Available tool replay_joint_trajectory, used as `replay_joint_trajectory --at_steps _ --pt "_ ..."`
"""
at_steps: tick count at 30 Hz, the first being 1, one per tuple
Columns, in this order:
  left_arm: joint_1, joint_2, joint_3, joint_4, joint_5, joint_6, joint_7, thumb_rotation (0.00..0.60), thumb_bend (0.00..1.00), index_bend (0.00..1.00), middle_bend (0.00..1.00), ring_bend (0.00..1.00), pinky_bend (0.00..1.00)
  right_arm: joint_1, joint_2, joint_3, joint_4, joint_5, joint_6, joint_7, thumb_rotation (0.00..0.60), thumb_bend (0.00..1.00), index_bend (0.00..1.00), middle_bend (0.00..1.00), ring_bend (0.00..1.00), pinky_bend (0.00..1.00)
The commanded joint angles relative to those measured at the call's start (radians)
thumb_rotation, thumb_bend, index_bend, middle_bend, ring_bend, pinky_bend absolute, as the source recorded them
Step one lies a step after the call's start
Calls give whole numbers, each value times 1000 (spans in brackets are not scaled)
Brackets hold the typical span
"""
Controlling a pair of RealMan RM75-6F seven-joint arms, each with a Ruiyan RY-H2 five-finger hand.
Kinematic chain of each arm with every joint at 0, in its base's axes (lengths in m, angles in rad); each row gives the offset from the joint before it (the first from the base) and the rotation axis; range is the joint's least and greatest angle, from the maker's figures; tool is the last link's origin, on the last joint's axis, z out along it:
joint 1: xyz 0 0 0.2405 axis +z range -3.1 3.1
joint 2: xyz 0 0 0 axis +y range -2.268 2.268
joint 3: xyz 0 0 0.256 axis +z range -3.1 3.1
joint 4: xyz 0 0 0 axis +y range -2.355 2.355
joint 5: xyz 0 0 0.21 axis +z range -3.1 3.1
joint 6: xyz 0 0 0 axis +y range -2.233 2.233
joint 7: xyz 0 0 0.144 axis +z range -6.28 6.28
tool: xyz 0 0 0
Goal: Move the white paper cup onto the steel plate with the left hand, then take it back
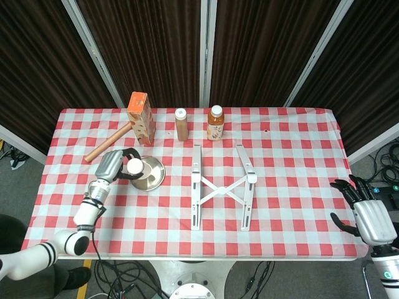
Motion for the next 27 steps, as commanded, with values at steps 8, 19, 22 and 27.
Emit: replay_joint_trajectory --at_steps 8,19,22,27 --pt "60 61 -1 42 -130 -36 54 600 171 478 506 409 618 -2 -9 -6 17 -14 9 20 600 204 180 172 0 69" --pt "48 -4 13 150 -162 -80 111 600 172 255 284 186 378 -5 -6 -7 19 -15 15 22 600 203 179 171 0 69" --pt "62 11 15 126 -140 -45 115 600 171 189 215 126 302 -7 -6 -6 21 -12 18 26 600 204 179 171 0 69" --pt "130 90 26 6 -69 82 88 600 171 181 210 124 268 -8 -3 -4 23 -11 22 28 600 202 179 171 0 68"
